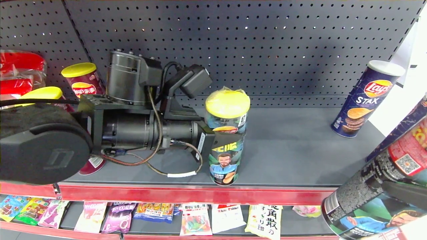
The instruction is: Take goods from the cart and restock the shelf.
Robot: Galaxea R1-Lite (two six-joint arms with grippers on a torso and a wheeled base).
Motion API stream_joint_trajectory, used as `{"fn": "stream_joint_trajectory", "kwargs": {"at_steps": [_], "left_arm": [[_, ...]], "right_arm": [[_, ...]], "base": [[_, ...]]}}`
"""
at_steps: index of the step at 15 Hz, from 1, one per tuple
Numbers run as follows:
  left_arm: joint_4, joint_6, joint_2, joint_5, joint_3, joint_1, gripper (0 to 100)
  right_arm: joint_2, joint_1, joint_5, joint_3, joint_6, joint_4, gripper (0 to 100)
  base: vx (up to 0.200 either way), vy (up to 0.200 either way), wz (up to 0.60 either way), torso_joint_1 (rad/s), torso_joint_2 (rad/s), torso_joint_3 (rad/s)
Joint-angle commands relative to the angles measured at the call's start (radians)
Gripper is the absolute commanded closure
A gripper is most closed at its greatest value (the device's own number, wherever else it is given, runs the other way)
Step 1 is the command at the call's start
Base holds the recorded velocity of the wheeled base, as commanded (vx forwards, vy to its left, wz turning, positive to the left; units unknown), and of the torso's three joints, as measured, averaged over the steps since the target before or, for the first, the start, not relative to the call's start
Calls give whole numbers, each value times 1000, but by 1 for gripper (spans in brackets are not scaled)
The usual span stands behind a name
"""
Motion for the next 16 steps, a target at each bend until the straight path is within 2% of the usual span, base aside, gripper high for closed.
{"fn": "stream_joint_trajectory", "kwargs": {"at_steps": [1, 7, 8, 14, 16], "left_arm": [[0, 0, -23, 1, 20, -2, 100], [-3, 9, -25, 6, 56, -2, 100], [-8, 9, -25, 4, 57, -2, 0], [-29, 6, -42, 9, 82, -2, 0], [-28, 3, -109, 8, 155, -2, 0]], "right_arm": [[0, -1, 0, 0, -1, 0, 100], [3, 1, 0, -6, -1, 0, 100], [10, 1, 0, -15, -1, 1, 100], [148, 1, 6, -112, -4, -8, 100], [263, 7, 8, -204, -8, -10, 100]], "base": [[0, 0, 0, 0, 0, 0], [0, 0, 0, 0, 0, 0], [0, 0, 0, 0, 0, 0], [0, 0, 0, 0, 0, 0], [0, 0, 0, 0, 0, 0]]}}
